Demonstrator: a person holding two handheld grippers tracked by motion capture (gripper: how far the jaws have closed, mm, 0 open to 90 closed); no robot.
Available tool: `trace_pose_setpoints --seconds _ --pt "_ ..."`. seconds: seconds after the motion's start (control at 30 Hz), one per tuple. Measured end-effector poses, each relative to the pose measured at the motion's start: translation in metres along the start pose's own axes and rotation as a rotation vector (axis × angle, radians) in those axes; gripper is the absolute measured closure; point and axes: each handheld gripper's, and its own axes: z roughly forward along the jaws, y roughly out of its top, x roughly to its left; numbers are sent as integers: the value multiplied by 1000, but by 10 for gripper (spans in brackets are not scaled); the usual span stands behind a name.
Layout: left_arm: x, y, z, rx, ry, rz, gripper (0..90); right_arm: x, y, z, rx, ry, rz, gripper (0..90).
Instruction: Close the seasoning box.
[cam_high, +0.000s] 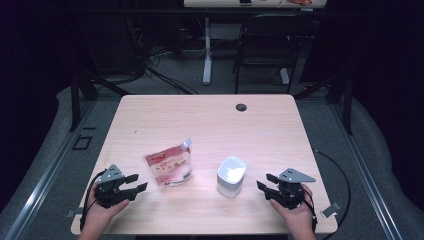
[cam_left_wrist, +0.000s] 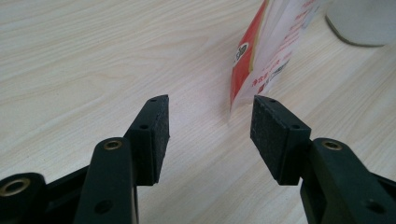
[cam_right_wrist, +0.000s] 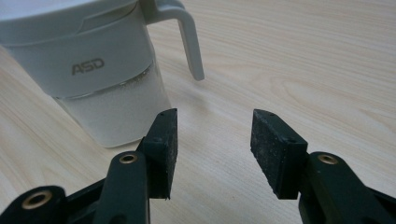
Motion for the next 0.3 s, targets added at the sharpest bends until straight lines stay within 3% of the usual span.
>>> trace_pose_setpoints --seconds 0.3 --pt "0 -1 2 8 -1 0 474 2 0 3 12 -9 -21 516"
